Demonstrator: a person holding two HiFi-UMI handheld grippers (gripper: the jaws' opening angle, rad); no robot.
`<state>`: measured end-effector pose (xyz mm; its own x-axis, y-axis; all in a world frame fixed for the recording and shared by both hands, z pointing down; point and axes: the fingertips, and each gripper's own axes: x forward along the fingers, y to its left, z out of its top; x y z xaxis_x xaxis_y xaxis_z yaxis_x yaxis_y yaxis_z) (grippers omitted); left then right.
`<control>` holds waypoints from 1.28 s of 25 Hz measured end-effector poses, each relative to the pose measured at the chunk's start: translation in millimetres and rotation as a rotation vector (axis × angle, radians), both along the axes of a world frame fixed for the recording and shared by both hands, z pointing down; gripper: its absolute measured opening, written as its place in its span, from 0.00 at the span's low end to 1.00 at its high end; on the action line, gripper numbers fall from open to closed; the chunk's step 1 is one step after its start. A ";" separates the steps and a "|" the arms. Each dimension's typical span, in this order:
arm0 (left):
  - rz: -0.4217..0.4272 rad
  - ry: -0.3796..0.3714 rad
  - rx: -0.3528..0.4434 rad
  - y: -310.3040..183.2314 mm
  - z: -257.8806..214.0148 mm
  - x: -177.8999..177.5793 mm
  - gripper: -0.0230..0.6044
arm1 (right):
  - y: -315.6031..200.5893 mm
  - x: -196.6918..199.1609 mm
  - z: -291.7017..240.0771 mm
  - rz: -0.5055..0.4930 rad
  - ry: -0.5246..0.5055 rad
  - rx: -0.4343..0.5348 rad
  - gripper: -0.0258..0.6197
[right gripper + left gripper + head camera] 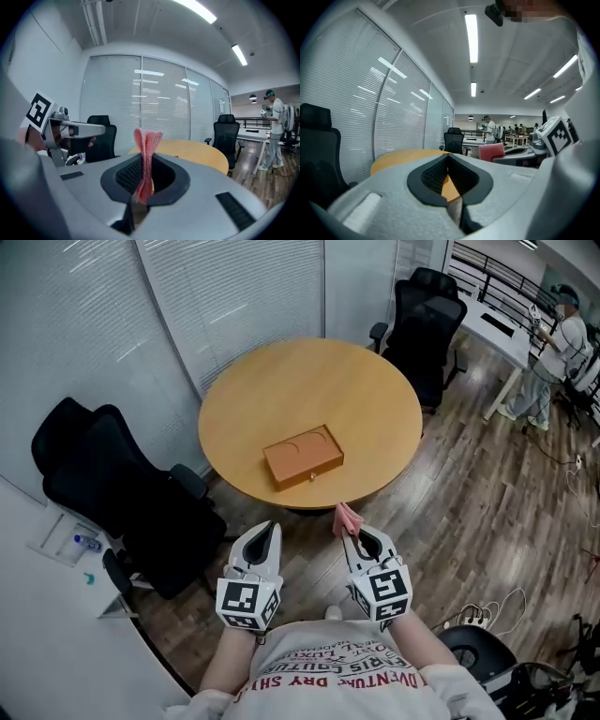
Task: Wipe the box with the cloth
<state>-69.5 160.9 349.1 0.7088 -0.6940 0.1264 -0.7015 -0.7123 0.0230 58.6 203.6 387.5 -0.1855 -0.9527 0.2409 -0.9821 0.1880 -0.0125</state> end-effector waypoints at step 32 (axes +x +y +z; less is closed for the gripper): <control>-0.146 -0.008 -0.097 -308.8 54.6 -4.8 0.05 | -316.2 26.0 58.1 -0.101 0.030 -0.141 0.09</control>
<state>-74.3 -147.9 403.7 0.6003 -0.7737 0.2028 -0.7976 -0.5978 0.0805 84.6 -112.6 445.6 -0.2693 -0.8861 0.3772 -0.9586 0.2841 -0.0170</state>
